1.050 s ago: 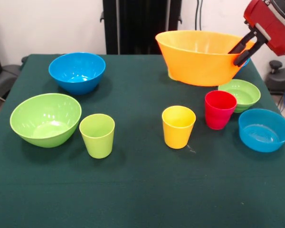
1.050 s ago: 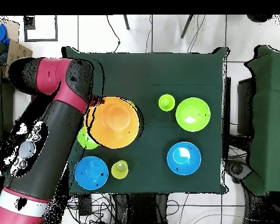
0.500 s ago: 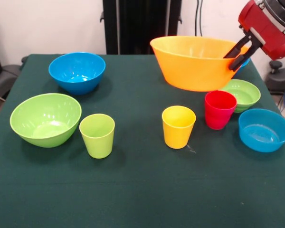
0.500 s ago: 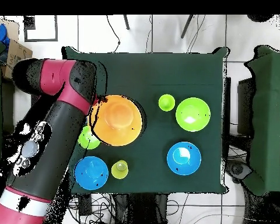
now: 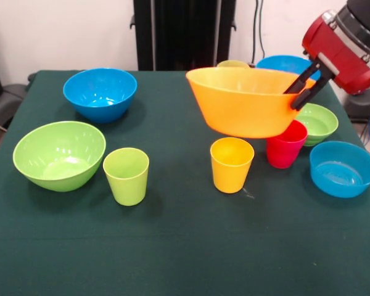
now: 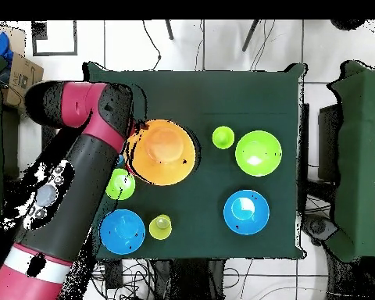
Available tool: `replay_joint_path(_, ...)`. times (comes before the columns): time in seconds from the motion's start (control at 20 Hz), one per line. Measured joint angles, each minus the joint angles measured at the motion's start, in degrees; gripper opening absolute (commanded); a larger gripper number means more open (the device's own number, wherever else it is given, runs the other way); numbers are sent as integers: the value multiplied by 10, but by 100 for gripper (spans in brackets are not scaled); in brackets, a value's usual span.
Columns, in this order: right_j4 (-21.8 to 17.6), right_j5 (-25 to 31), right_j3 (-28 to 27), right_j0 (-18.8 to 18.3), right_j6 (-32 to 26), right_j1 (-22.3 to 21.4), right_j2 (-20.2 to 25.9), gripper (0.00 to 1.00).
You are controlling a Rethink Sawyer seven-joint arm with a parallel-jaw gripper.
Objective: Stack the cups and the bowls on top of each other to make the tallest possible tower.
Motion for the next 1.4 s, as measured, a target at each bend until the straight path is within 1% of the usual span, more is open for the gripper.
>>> replay_joint_path(0.25, 0, -21, 1, -2, 0, 14, 1, 0)
replay_joint_path(0.85, 0, -22, 7, -14, 0, 21, 9, 0)
replay_joint_path(1.4, 0, -22, 9, -15, 0, 23, 9, 0)
